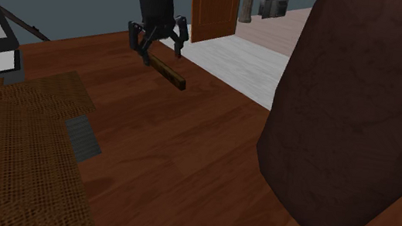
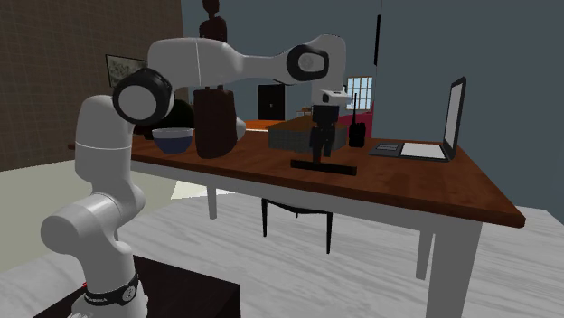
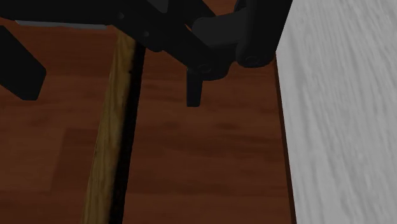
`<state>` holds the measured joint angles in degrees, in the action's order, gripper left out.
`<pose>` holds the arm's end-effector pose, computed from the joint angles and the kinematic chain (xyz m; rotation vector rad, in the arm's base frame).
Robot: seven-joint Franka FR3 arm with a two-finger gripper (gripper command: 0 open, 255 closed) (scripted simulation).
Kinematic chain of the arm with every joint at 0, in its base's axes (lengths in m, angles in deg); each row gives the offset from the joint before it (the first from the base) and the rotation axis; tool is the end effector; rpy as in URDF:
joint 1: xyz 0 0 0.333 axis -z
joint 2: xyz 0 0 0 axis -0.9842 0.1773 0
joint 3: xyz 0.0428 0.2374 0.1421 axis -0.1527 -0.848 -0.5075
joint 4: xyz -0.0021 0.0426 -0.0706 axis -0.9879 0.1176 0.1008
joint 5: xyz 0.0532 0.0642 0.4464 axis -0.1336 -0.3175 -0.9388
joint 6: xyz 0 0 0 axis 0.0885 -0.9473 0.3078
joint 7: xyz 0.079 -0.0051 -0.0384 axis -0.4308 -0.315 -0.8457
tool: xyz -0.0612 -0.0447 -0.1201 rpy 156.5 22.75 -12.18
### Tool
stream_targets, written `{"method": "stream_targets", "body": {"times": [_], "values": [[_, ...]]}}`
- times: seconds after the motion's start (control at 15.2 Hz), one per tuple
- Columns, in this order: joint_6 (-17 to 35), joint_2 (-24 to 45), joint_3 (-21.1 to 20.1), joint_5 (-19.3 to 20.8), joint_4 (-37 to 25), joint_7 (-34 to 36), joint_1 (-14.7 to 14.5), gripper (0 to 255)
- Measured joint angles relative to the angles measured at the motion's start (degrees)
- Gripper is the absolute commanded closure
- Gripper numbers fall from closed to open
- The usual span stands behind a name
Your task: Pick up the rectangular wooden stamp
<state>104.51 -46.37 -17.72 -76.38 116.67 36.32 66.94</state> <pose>0.5515 0.3747 0.5359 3.1286 -0.2189 -0.0688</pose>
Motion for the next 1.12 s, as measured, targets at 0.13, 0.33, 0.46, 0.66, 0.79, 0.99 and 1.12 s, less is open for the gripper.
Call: {"method": "stream_targets", "body": {"times": [0.13,0.33,0.46,0.66,0.79,0.99,1.12], "values": [[1.7,-0.4,0.1,-0.2,2.1,-0.1,0.2,0],[4.3,-1.1,0.1,-0.5,5.3,-0.1,0.5,0],[4.7,-1.2,0.1,-0.5,5.7,-0.2,0.5,255],[5.1,-1.6,0.1,-0.6,5.8,-0.2,0.5,255],[5.4,-1.9,0.1,-0.7,6.2,-0.3,0.6,255],[5.9,-2.2,0.1,-0.8,6.7,-0.5,0.7,255],[4.8,-1.5,0.1,-0.5,5.5,-0.2,0.5,255]]}}
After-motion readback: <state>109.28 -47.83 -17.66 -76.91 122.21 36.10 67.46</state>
